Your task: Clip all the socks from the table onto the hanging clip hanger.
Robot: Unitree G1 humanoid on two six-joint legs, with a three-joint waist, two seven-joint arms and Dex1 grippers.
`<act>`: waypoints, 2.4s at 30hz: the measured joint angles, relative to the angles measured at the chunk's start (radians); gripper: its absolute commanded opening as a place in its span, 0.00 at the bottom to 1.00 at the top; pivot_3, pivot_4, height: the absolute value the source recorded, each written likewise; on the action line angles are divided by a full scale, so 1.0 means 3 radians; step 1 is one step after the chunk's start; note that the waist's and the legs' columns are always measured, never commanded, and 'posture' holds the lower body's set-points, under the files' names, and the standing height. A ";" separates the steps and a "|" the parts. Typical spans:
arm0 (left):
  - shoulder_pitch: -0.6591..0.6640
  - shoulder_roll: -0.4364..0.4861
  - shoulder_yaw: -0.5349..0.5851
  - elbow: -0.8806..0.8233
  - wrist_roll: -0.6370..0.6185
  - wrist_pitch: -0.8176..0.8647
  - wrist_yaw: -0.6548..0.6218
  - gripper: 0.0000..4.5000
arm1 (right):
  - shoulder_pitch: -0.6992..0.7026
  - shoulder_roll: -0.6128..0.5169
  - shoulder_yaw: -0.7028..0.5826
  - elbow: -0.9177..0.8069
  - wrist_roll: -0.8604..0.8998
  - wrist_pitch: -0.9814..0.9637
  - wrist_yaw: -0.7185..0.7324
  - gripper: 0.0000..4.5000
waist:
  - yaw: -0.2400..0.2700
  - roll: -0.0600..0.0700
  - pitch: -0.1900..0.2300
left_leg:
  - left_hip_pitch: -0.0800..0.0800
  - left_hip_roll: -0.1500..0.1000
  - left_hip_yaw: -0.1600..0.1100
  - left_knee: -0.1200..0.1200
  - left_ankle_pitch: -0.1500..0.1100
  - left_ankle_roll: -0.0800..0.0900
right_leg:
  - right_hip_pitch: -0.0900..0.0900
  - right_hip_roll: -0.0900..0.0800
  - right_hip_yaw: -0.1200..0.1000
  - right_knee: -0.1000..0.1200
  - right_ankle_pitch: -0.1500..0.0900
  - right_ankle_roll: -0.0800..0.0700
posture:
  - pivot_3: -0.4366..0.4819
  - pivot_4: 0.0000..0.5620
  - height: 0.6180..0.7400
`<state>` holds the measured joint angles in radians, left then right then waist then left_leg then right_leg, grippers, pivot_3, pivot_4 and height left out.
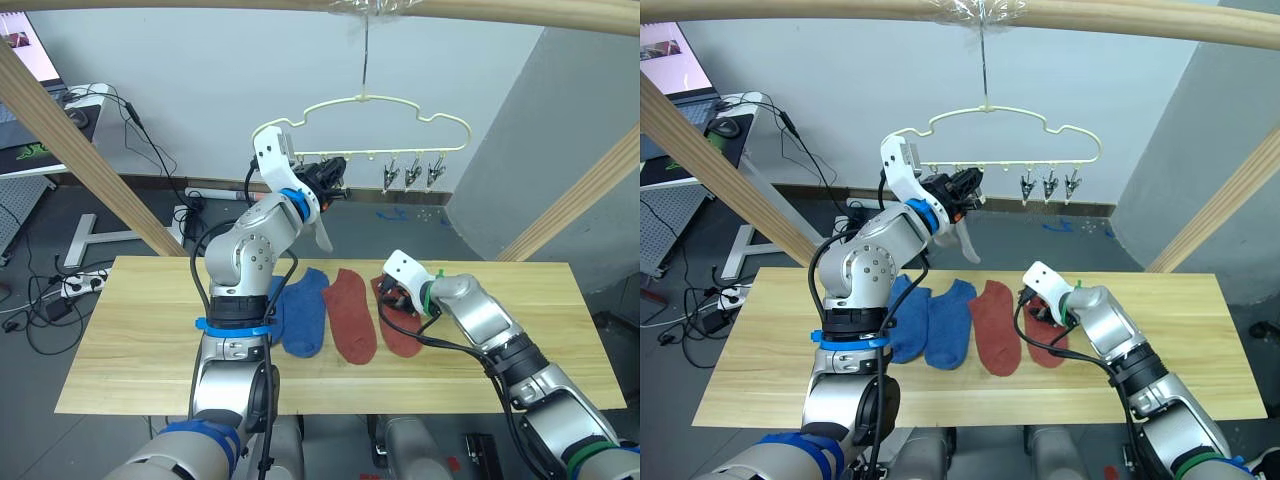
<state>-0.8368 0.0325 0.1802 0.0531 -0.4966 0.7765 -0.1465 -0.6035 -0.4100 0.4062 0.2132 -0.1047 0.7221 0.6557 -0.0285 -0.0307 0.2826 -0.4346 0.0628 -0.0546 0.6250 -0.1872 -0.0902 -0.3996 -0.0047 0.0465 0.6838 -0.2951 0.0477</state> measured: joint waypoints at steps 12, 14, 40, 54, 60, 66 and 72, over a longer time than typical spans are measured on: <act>0.0001 -0.0001 -0.0046 0.0001 0.0000 -0.0007 0.0002 0.05 | -0.0260 -0.0118 -0.0057 0.0258 0.0005 -0.0049 0.0073 0.99 | 0.0000 0.0000 0.0000 | 0.0000 0.0000 0.0000 0.0000 0.0002 -0.0003 | -0.0001 -0.0001 -0.0001 0.0001 0.0000 0.0000 | 0.48 0.41 1.00; 0.0001 -0.0001 -0.0053 0.0000 0.0000 -0.0007 0.0004 0.05 | -0.0281 -0.0097 -0.0077 0.0373 0.0006 -0.0093 0.0071 0.99 | 0.0000 0.0000 0.0000 | 0.0000 0.0000 0.0000 0.0000 0.0001 -0.0002 | -0.0001 -0.0001 -0.0001 0.0002 0.0000 0.0000 | 0.50 0.42 1.00; 0.0005 0.0017 -0.0052 -0.0016 -0.0001 0.0021 0.0091 0.05 | -0.0282 0.0131 -0.0142 0.0970 0.0005 -0.0618 0.0144 0.18 | 0.0003 0.0000 -0.0001 | 0.0007 -0.0001 -0.0001 0.0010 0.0001 -0.0002 | -0.0001 -0.0001 0.0000 0.0030 0.0000 0.0000 | 0.52 0.43 1.00; -0.0004 0.0004 0.0232 -0.0029 -0.0310 0.0259 0.0107 0.05 | 0.0037 -0.0031 -0.0170 0.0156 0.0042 -0.0136 0.0251 0.00 | 0.0004 0.0000 -0.0001 | 0.0001 -0.0001 -0.0001 0.0009 0.0001 -0.0002 | -0.0013 0.0000 0.0001 0.0036 0.0000 0.0000 | 0.50 0.43 1.00; -0.0061 0.0021 0.0542 -0.0015 -0.0708 0.0652 0.0211 0.05 | 0.0092 -0.0228 -0.0364 -0.1224 0.0275 0.0554 0.0382 0.00 | -0.0009 0.0000 -0.0001 | 0.0001 0.0000 -0.0003 0.0009 0.0002 -0.0003 | -0.0017 0.0002 0.0000 0.0042 -0.0001 0.0001 | 0.48 0.42 1.00; -0.0154 0.0038 0.0834 0.0119 -0.1035 0.0940 0.0383 0.05 | -0.0076 -0.0201 -0.0381 -0.1763 0.0468 0.0991 0.0344 0.00 | -0.0010 0.0000 -0.0001 | 0.0001 -0.0001 -0.0002 0.0010 0.0002 -0.0003 | -0.0016 0.0001 0.0001 0.0042 0.0000 0.0000 | 0.46 0.42 1.00; -0.0239 0.0086 0.0929 0.0227 -0.1190 0.1042 0.0507 0.05 | -0.0359 -0.0052 -0.0376 -0.1679 0.0555 0.1020 0.0204 0.00 | -0.0012 0.0000 -0.0001 | 0.0000 0.0000 -0.0002 0.0009 0.0002 -0.0003 | -0.0017 0.0001 0.0001 0.0042 0.0000 0.0000 | 0.46 0.41 1.00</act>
<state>-0.9086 0.0583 0.4588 0.1212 -0.8535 1.0890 0.0055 -0.7111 -0.4257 0.2933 -0.2905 0.0618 1.0282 0.7169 -0.0321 -0.0308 0.2823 -0.4345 0.0627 -0.0552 0.6278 -0.1866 -0.0911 -0.4046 -0.0045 0.0468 0.6963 -0.2952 0.0478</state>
